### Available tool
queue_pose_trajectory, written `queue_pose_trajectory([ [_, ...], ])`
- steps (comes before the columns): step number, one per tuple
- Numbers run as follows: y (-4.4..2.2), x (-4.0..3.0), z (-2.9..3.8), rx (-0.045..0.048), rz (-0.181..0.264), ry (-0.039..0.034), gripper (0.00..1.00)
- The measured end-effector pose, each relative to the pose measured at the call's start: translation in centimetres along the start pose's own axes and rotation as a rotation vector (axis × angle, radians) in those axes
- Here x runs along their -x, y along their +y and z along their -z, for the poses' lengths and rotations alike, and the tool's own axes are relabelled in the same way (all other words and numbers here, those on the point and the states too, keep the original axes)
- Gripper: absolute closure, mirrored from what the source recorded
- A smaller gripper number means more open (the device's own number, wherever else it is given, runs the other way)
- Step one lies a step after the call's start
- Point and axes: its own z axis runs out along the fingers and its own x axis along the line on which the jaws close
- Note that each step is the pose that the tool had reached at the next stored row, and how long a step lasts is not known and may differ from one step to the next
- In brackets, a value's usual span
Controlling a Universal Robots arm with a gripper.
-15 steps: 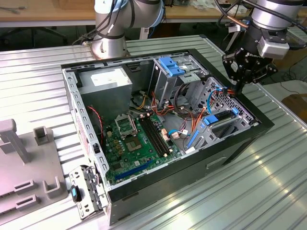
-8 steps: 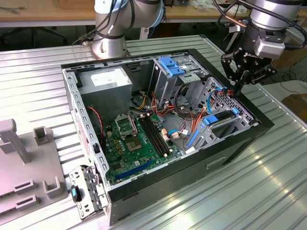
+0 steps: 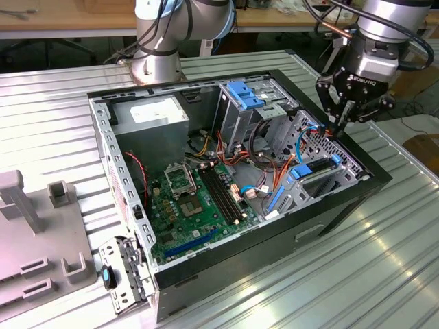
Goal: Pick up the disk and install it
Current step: 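Insert the first disk wire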
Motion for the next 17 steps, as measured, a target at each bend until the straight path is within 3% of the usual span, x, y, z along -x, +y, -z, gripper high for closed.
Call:
queue_pose_trajectory([
  [2, 0.0, 0.0, -0.01, 0.0047, -0.03, -0.0002, 0.83],
  [3, 0.0, 0.0, -0.02, 0.0132, -0.083, -0.0004, 0.83],
  [13, 0.0, 0.01, -0.07, 0.0418, -0.263, -0.0014, 0.83],
  [17, 0.01, 0.03, -0.11, 0.0585, -0.368, -0.002, 0.83],
])
